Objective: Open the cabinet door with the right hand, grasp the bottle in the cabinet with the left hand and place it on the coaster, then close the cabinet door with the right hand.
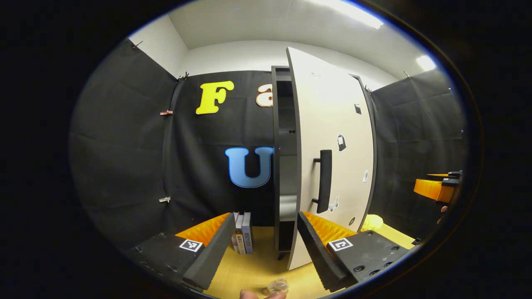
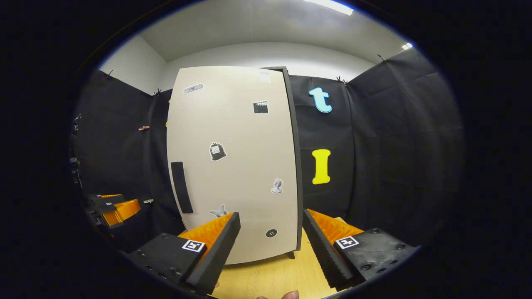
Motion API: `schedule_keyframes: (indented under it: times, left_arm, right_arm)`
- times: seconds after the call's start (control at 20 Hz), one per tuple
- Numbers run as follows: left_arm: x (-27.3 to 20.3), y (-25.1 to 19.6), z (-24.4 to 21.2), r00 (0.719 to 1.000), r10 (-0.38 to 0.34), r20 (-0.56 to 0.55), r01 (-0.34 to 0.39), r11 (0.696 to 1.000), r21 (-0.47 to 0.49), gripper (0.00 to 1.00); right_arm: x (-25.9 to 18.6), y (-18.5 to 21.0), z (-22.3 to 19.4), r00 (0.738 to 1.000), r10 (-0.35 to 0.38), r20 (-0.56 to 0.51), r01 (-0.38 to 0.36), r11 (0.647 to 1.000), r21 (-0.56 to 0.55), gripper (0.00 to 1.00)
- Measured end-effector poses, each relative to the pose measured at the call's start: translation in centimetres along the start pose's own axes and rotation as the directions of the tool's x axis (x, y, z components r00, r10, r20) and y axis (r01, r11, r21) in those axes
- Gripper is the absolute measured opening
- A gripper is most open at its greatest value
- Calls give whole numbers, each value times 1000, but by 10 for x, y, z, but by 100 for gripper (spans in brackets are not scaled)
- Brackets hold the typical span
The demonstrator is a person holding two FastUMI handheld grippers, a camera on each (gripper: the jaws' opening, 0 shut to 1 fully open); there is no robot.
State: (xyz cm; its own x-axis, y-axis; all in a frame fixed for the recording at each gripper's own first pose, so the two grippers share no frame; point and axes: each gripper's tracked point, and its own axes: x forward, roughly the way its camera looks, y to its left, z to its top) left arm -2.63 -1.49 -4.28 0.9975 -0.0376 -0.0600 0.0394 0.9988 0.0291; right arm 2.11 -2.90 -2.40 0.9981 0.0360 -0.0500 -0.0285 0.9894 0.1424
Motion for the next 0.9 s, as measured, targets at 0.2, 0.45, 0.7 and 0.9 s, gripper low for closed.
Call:
schedule_keyframes:
  times: [0.2,0.45,0.7,0.9]
  left_arm:
    - [-3,-3,-2,1000,3,-6,-3,1000,12,94]
    - [-5,-4,-2,1000,0,-1,0,1000,-6,94]
    - [-4,-6,-3,1000,-8,-5,8,1000,-1,94]
    - [-4,-9,-6,1000,-20,-10,20,1000,1,94]
  right_arm:
    - [-1,-1,0,1000,-8,2,8,1000,-8,98]
    - [1,-1,-2,1000,-8,0,8,1000,-29,98]
    - [0,-3,-3,1000,-10,-4,10,999,-38,98]
    - [-2,-3,-3,1000,-12,-8,12,999,-36,98]
